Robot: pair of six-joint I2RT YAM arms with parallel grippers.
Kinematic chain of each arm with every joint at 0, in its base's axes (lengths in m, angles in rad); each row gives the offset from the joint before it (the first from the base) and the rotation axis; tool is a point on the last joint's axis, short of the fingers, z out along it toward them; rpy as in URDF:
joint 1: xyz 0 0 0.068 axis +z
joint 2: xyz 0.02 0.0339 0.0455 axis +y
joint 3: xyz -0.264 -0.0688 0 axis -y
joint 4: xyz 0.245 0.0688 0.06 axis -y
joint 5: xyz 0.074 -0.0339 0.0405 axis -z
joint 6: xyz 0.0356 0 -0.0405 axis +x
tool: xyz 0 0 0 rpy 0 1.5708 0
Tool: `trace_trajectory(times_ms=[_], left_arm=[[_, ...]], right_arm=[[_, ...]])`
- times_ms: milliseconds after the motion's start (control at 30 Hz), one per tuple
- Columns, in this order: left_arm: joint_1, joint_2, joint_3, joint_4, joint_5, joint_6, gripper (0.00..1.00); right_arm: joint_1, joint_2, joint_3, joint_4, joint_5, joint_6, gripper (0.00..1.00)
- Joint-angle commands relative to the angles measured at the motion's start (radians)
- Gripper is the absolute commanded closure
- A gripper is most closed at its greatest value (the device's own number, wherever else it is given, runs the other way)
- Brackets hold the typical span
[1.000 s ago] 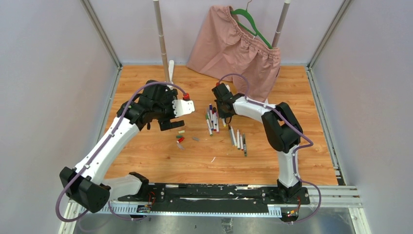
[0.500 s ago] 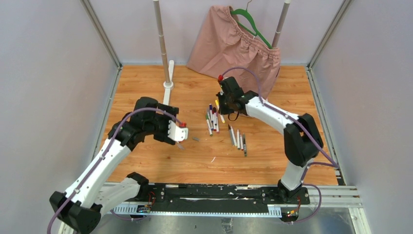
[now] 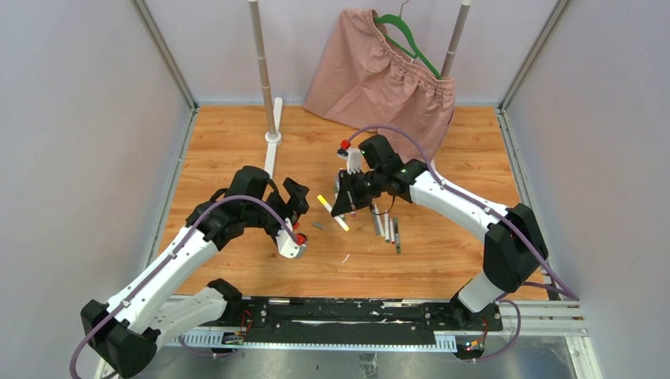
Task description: Open the pen caps
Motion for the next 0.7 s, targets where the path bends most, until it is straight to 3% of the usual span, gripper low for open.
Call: trace_trajectory(times_ms=[0, 200, 667], left_arm=[[-0.041, 0.048, 0.043, 0.021, 0.006, 0.039, 0.04], [-0.063, 0.055, 0.022, 0.017, -0.013, 0.091, 0.11], [-0.097, 0.153, 0.113, 0.016, -0.092, -0.076, 0.65]], right_arm=[[0.051, -0.002, 0.053, -0.027, -0.144, 0.029, 1.0], [0.076, 0.015, 0.089, -0.024, -0.18, 0.043, 1.0], [0.103, 0.035, 0.108, 0.007, -0.215, 0.072, 1.0]])
